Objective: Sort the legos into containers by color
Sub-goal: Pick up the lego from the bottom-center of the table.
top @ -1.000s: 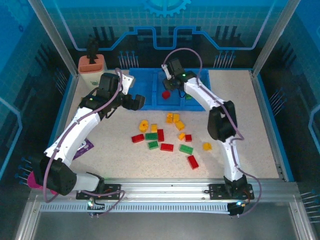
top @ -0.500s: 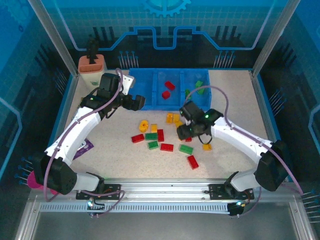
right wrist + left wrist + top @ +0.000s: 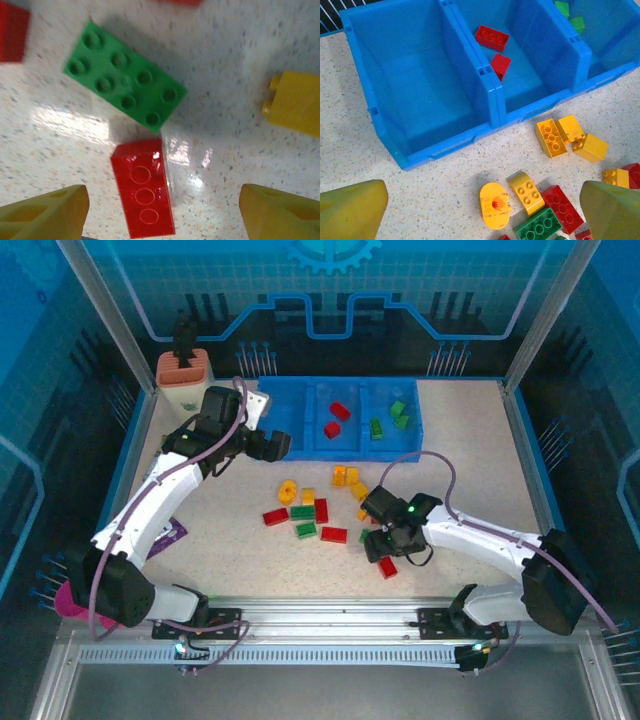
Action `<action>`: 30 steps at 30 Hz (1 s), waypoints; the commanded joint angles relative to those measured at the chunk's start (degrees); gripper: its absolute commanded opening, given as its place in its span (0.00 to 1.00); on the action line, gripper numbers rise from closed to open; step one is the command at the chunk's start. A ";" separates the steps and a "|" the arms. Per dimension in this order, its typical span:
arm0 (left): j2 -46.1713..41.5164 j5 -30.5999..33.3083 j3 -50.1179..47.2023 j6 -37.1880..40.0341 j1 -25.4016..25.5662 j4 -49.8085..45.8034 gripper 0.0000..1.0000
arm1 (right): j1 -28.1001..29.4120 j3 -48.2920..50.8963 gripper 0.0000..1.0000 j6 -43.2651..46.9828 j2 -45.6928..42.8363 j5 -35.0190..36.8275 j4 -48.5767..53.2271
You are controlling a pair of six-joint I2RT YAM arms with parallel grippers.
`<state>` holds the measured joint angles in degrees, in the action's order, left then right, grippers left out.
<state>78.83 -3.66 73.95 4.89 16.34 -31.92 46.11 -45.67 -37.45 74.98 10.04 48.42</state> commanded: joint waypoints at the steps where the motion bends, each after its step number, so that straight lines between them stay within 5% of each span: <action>1: 0.36 -0.21 2.17 0.47 0.19 -1.30 1.00 | 1.00 2.66 0.78 -2.51 -1.34 -0.08 -0.36; 17: -0.73 0.07 1.02 0.54 0.19 -0.69 0.99 | 4.27 5.63 0.62 -3.23 7.20 -2.21 -8.16; 26: -1.62 0.85 0.38 0.83 0.19 -0.35 0.99 | 5.39 5.65 0.31 -3.21 8.45 -2.70 -8.41; 30: -1.83 0.93 0.22 0.83 0.19 -0.33 0.99 | 4.59 1.12 0.25 0.81 6.46 -1.44 -3.76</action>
<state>78.65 -3.62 74.22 4.91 16.34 -32.32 50.61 -41.50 -39.31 82.35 7.70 40.71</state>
